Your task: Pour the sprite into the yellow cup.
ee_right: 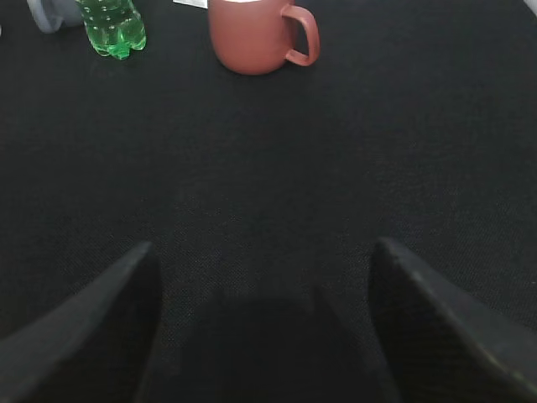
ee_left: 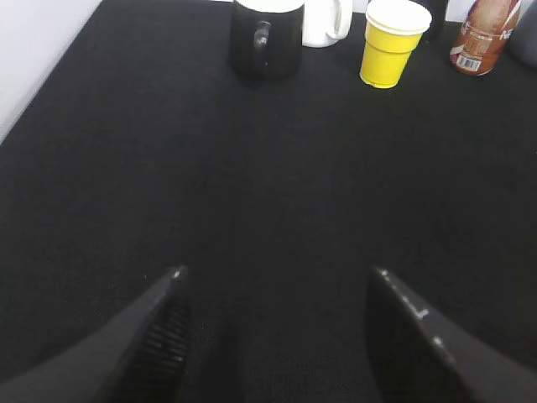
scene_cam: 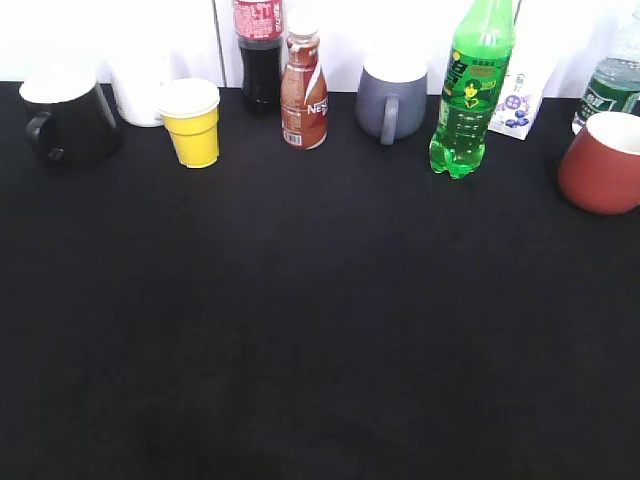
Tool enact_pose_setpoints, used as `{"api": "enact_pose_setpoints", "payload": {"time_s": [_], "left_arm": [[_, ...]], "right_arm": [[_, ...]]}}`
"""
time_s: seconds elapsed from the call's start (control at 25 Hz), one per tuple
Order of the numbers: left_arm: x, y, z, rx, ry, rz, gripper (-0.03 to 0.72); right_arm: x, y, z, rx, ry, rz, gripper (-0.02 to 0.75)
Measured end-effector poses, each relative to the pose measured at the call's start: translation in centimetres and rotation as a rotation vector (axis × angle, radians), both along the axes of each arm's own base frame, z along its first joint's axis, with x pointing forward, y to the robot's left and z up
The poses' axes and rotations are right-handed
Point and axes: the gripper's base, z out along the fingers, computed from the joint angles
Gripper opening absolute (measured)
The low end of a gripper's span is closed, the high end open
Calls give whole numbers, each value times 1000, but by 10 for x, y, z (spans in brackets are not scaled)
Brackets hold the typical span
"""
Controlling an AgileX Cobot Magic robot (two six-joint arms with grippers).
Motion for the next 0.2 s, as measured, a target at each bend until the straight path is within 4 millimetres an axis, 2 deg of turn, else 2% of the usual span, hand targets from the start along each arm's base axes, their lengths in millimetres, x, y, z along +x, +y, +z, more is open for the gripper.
{"api": "enact_pose_setpoints", "payload": {"time_s": [0.2], "left_arm": [[0, 0, 0, 0, 0, 0, 494]], "right_arm": [[0, 0, 0, 1, 0, 0, 585]]}}
